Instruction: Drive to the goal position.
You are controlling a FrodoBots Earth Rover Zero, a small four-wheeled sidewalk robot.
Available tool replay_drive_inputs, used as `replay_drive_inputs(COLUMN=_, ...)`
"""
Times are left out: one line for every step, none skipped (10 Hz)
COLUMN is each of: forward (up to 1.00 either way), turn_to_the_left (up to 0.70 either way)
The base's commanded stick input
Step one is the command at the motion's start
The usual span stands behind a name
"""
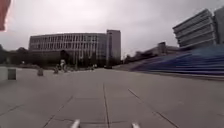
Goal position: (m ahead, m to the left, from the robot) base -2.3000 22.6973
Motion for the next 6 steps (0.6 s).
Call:
replay_drive_inputs(forward=0.70, turn_to_the_left=0.00)
replay_drive_inputs(forward=0.70, turn_to_the_left=0.00)
replay_drive_inputs(forward=0.70, turn_to_the_left=0.00)
replay_drive_inputs(forward=0.70, turn_to_the_left=0.00)
replay_drive_inputs(forward=0.70, turn_to_the_left=0.00)
replay_drive_inputs(forward=0.70, turn_to_the_left=0.00)
